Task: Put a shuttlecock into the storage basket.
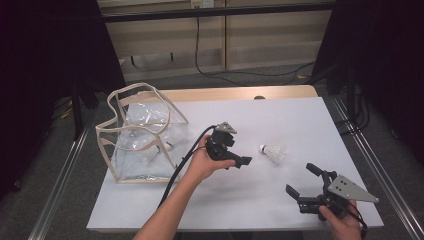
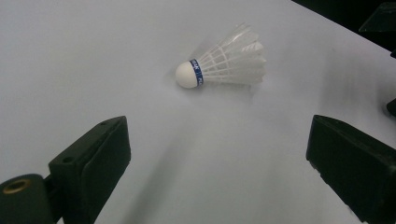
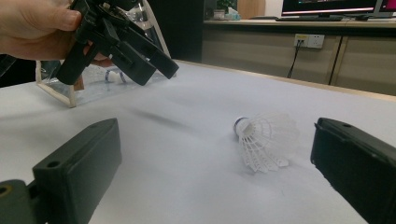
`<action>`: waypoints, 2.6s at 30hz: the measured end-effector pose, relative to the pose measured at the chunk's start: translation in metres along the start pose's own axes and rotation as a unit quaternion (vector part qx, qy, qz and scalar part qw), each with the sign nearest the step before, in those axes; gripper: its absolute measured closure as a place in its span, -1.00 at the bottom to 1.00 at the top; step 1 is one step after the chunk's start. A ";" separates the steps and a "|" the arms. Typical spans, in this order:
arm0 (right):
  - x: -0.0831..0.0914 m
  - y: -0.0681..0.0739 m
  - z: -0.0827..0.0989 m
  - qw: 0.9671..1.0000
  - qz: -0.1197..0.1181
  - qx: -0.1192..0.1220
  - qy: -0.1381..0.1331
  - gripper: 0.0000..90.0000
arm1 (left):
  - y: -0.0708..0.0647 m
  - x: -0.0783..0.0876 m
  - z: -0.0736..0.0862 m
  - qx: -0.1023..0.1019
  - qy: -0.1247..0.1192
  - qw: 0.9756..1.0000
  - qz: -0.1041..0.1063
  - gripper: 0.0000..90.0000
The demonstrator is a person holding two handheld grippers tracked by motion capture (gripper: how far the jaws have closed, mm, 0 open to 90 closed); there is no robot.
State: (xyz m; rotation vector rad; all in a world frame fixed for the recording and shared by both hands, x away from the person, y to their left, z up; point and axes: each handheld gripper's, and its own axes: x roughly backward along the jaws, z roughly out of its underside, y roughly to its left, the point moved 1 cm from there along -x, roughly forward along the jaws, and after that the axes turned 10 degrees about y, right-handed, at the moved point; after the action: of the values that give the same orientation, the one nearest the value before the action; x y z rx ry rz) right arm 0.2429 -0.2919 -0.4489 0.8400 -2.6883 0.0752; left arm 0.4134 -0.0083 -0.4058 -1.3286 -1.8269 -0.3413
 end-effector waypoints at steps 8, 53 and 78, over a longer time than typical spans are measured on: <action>0.000 0.000 0.000 1.000 0.000 0.000 0.000 -0.96 | -0.001 -0.005 -0.002 -0.006 0.003 1.000 0.001 -0.86; 0.000 0.000 0.000 1.000 -0.001 0.001 0.000 -0.96 | 0.005 -0.034 -0.007 0.001 -0.006 1.000 0.003 -0.84; 0.000 0.000 0.000 1.000 -0.001 0.002 0.002 -0.96 | 0.006 -0.046 -0.014 -0.004 0.001 1.000 -0.006 -0.83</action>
State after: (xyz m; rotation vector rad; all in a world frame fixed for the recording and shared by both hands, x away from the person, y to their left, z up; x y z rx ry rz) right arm 0.2429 -0.2918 -0.4490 0.8428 -2.6854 0.0818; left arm 0.4295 -0.0448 -0.4333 -1.3228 -1.8337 -0.3554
